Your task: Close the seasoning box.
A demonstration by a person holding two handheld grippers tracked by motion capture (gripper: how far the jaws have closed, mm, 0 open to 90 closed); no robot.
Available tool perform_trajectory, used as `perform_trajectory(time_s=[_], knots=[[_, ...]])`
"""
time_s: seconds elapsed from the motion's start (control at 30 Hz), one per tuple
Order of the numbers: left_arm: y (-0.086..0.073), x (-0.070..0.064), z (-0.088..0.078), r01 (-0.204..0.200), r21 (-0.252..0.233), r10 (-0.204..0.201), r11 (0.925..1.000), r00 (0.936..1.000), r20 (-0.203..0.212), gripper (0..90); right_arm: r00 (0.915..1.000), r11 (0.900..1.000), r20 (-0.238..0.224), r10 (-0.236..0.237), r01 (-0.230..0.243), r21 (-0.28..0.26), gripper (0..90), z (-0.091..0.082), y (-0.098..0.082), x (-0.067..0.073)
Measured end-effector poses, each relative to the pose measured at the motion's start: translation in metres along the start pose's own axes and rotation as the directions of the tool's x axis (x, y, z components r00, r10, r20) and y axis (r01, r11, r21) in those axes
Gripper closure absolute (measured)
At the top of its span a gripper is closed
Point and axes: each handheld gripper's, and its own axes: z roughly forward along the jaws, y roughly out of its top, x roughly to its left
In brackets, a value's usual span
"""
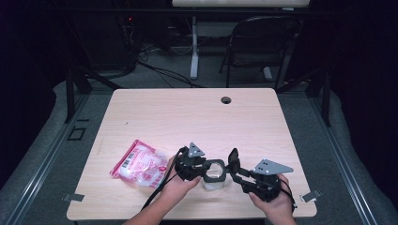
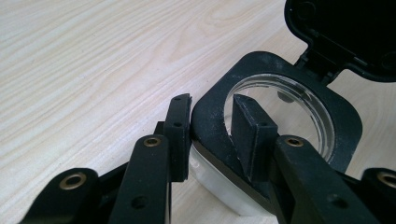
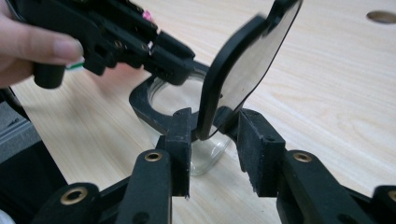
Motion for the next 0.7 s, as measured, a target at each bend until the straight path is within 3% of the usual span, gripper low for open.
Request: perform_trajectory(time_s=[0.1, 0.2, 0.27, 0.33, 0.5, 0.53, 0.67, 0.7], knots=[[0.000, 0.000, 0.000, 0.002, -0.006, -0.002, 1.0000, 1.0000, -0.009, 68.0, 0.9999, 0.999, -0.012, 0.004, -0.003, 0.038, 64.4, 0.009, -0.004, -0.002], [0.000, 0.000, 0.001, 0.000, -0.005, 0.000, 1.0000, 1.0000, -0.009, 67.8, 0.9979, 0.998, -0.049, 0.043, -0.040, 0.053, 63.8, 0.016, -0.009, -0.009], [0.000, -0.001, 0.001, -0.002, -0.006, 0.002, 1.0000, 0.9999, -0.011, 67.8, 0.9993, 0.996, -0.004, 0.037, -0.037, 0.085, 65.9, 0.022, -0.013, -0.014], [0.000, -0.001, 0.002, -0.007, -0.006, 0.007, 1.0000, 0.9999, -0.014, 68.0, 0.9995, 0.994, 0.004, 0.032, -0.032, 0.107, 65.7, 0.023, -0.015, -0.017], [0.000, 0.000, 0.002, -0.011, -0.002, 0.011, 0.9999, 0.9998, -0.016, 68.9, 0.9954, 0.989, 0.006, 0.095, -0.095, 0.113, 66.6, 0.033, -0.020, -0.027], [0.000, 0.000, 0.002, -0.011, -0.001, 0.011, 0.9999, 0.9998, -0.016, 69.2, 0.9968, 0.986, 0.006, 0.080, -0.080, 0.146, 68.7, 0.039, -0.021, -0.028], [0.000, 0.001, 0.002, -0.007, -0.004, 0.007, 1.0000, 0.9999, -0.007, 69.3, 0.9976, 0.981, 0.002, 0.070, -0.069, 0.179, 73.2, 0.045, -0.021, -0.027], [0.000, 0.001, 0.002, -0.009, -0.004, 0.009, 1.0000, 0.9999, -0.013, 69.2, 0.9966, 0.983, -0.006, 0.083, -0.081, 0.165, 74.9, 0.047, -0.022, -0.027]])
